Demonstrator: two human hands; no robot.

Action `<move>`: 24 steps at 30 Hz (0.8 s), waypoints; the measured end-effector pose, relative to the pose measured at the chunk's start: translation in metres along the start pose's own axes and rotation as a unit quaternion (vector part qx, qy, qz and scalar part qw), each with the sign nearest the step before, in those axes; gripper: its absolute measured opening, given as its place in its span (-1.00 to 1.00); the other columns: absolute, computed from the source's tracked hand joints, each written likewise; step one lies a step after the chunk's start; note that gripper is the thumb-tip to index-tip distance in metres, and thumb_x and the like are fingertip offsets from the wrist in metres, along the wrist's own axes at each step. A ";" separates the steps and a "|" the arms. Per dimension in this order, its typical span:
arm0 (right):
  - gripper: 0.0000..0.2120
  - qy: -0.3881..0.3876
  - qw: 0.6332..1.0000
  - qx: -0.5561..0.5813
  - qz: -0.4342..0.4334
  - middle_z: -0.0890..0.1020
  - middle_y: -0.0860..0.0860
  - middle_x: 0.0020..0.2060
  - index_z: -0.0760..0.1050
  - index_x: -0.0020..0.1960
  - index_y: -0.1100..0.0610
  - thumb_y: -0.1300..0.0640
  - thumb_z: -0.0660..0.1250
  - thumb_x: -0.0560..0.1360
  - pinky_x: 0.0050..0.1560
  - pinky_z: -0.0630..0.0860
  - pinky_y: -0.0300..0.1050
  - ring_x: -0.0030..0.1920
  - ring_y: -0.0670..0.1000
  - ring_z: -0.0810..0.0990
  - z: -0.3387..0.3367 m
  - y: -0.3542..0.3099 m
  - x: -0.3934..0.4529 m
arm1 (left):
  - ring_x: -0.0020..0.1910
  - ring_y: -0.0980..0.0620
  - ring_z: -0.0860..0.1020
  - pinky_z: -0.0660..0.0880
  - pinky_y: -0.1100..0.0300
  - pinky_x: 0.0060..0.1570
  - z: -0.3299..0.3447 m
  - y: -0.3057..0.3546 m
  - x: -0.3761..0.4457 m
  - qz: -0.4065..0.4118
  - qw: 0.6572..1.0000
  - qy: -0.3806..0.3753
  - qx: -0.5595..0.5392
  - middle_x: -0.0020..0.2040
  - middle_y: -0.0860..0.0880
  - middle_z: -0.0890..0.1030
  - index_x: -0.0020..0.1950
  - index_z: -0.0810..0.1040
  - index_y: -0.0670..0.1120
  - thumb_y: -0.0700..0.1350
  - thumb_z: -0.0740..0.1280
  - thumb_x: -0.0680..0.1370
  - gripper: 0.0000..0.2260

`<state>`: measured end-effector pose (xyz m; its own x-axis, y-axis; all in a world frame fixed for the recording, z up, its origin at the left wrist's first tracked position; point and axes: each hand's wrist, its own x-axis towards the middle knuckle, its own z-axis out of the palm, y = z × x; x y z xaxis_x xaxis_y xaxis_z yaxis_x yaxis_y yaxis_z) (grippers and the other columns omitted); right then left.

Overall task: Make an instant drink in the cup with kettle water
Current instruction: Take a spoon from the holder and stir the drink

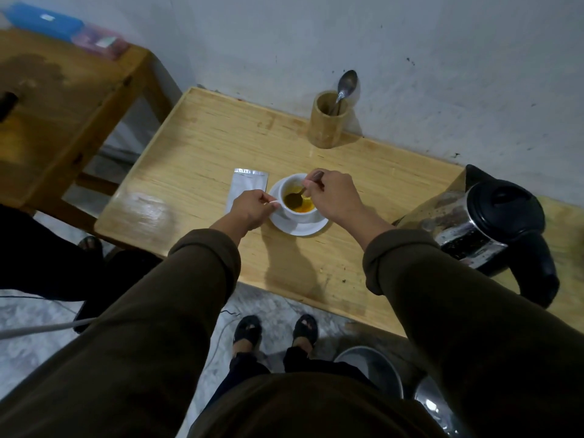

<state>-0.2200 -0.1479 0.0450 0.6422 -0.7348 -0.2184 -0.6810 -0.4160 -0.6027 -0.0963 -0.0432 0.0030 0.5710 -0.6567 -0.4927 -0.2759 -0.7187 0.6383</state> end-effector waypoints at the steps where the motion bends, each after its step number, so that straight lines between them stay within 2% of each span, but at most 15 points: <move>1: -0.75 -0.003 1.000 -0.007 -0.003 0.71 0.15 -0.07 0.60 -0.02 0.23 0.13 0.18 0.57 0.14 0.52 0.03 0.03 0.13 0.62 -0.001 0.000 0.000 | 0.23 -0.14 0.51 0.44 0.06 0.16 0.000 0.000 0.000 0.000 1.000 0.001 0.000 0.24 -0.15 0.57 0.20 0.56 -0.15 -0.01 0.31 0.55 -0.70; 4: -0.77 -0.003 0.999 -0.048 -0.021 0.68 0.15 -0.04 0.55 -0.03 0.22 0.13 0.16 0.58 0.09 0.52 0.02 0.03 0.16 0.60 -0.006 0.003 0.001 | 0.23 -0.14 0.51 0.45 0.06 0.15 0.001 0.000 0.001 -0.005 1.000 0.003 -0.008 0.24 -0.16 0.57 0.20 0.55 -0.16 -0.02 0.31 0.56 -0.70; 7: -0.77 0.004 0.997 -0.078 -0.025 0.66 0.18 -0.03 0.54 0.04 0.20 0.14 0.14 0.60 0.04 0.53 0.01 0.03 0.17 0.58 -0.010 0.004 0.000 | 0.22 -0.13 0.51 0.45 0.08 0.12 0.002 0.000 0.001 -0.007 1.000 0.003 -0.009 0.24 -0.16 0.57 0.21 0.55 -0.15 -0.01 0.31 0.56 -0.69; 12: -0.75 0.020 0.998 -0.060 -0.026 0.68 0.15 0.01 0.58 0.09 0.14 0.15 0.14 0.60 0.08 0.54 0.01 0.06 0.16 0.60 -0.006 0.006 -0.001 | 0.20 -0.13 0.52 0.41 0.14 0.00 0.002 -0.001 0.001 -0.007 1.000 0.003 -0.013 0.23 -0.15 0.58 0.20 0.55 -0.15 -0.01 0.31 0.55 -0.70; 16: -0.73 0.010 0.999 -0.040 -0.013 0.69 0.12 0.01 0.61 0.07 0.15 0.11 0.16 0.60 0.12 0.52 -0.04 0.07 0.11 0.61 -0.002 0.005 -0.004 | 0.22 -0.13 0.52 0.44 0.10 0.07 0.003 -0.001 0.001 -0.007 1.000 0.007 -0.012 0.23 -0.15 0.57 0.20 0.55 -0.14 -0.01 0.31 0.55 -0.70; 20: -0.72 0.011 0.999 -0.047 -0.014 0.68 0.15 -0.03 0.60 0.03 0.20 0.11 0.15 0.59 0.05 0.49 -0.06 0.04 0.13 0.60 -0.001 0.005 -0.005 | 0.22 -0.13 0.51 0.44 0.10 0.07 0.004 -0.001 0.000 -0.008 1.000 0.008 -0.015 0.24 -0.16 0.57 0.23 0.54 -0.15 -0.02 0.30 0.56 -0.69; 24: -0.74 0.040 0.996 -0.080 -0.022 0.66 0.18 -0.03 0.55 0.07 0.19 0.15 0.11 0.60 -0.01 0.49 -0.04 0.02 0.18 0.59 -0.004 0.008 -0.003 | 0.21 -0.14 0.53 0.46 0.07 0.12 0.003 -0.001 0.000 -0.001 1.000 0.013 -0.009 0.23 -0.16 0.57 0.20 0.55 -0.15 -0.01 0.30 0.56 -0.71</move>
<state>-0.2282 -0.1510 0.0438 0.6469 -0.7514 -0.1298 -0.7046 -0.5239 -0.4787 -0.0986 -0.0431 0.0011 0.5907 -0.6494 -0.4790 -0.2611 -0.7155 0.6480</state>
